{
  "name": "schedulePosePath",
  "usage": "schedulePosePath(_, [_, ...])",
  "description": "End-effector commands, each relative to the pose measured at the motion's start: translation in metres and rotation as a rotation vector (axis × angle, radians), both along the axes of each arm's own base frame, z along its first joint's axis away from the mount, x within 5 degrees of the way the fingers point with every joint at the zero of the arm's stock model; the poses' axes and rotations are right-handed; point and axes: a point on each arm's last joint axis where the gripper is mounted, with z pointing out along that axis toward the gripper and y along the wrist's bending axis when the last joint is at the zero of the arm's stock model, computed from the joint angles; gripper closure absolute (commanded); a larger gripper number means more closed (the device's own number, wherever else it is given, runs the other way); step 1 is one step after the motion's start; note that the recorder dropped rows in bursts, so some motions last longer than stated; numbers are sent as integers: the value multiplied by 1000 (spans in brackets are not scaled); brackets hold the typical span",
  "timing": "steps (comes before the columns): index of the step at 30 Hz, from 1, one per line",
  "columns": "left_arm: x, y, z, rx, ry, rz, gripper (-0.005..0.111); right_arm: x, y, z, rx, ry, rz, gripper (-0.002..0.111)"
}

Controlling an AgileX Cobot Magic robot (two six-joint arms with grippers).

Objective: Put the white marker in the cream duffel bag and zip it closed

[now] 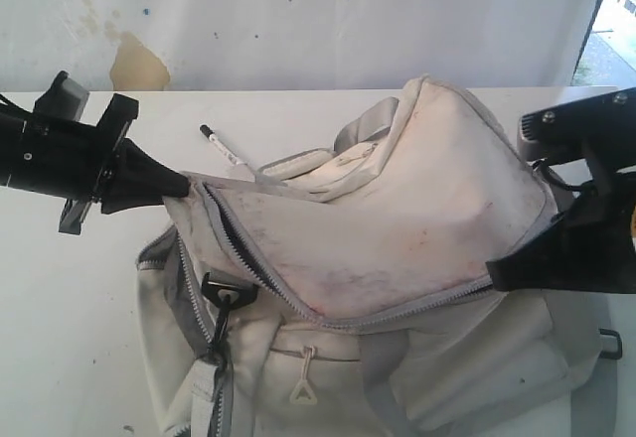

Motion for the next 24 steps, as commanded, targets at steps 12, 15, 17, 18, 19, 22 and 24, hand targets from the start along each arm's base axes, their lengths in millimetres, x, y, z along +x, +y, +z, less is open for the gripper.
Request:
schedulePosePath(12, [-3,3,0,25,-1,-39,107,47,-43,-16,-67,-93,-140,108])
schedulePosePath(15, [-5,4,-2,58,-2,-66,107,61,-58,-26,-33,-100,-182,108])
schedulePosePath(17, [-5,4,-2,55,1,-74,107,70,-64,-32,6,-112,-190,108])
schedulePosePath(18, [-6,4,-2,51,3,-79,107,73,-67,-34,19,-114,-190,108])
schedulePosePath(19, [-6,3,-1,48,5,-83,107,77,-70,-38,43,-117,-198,108])
schedulePosePath(22, [-7,4,-2,50,6,-90,107,93,-84,-48,99,-105,-279,108])
schedulePosePath(24, [-7,4,-2,52,8,-96,107,107,-93,-52,140,-110,-332,108])
